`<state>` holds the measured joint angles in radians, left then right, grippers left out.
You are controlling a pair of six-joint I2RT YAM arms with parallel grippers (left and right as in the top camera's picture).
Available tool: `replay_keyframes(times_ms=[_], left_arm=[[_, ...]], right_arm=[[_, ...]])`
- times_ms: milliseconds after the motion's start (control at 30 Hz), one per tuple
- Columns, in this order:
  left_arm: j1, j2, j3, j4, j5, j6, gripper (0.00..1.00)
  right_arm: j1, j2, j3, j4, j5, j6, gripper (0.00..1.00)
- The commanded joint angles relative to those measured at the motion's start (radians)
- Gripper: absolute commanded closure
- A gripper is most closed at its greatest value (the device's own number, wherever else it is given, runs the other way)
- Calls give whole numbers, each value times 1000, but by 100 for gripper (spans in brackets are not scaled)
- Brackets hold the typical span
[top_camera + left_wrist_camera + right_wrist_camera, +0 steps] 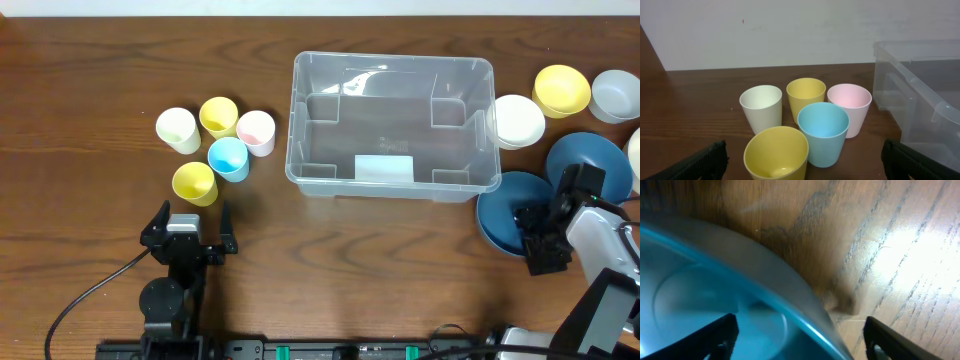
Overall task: Pack container
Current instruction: 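Move the right gripper down to the rim of the front teal bowl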
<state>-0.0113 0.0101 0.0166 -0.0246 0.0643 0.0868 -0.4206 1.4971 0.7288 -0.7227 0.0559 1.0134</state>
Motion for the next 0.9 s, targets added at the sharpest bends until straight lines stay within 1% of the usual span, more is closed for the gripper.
replay_keyframes(times_ms=[0,100,300,367,433,567,600,767,867], left_arm=[[4,-5,-13,-40,14,14,2],[4,-5,-13,-40,14,14,2],[4,-5,-13,-40,14,14,2],[4,-5,-13,-40,14,14,2],[4,-5,-13,-40,14,14,2],[4,-5,-13,-40,14,14,2],[4,-5,-13,-40,14,14,2],[4,-5,-13,-40,14,14,2],[4,-5,-13,-40,14,14,2]], right_arm=[[-5,-1,-5,-5,6,-8,22],[-5,-13,-2,-7,7,-9,22],[-5,-86,10,-37,7,-43,28],[-5,-128,10,-42,3,-62,36],[-5,-158,10,-49,3,-69,36],[-5,-214,10,-56,3,-68,47],[-5,-222,10,-58,3,-68,48],[-5,-221,10,-74,4,-68,46],[-5,-220,10,-74,6,-68,46]])
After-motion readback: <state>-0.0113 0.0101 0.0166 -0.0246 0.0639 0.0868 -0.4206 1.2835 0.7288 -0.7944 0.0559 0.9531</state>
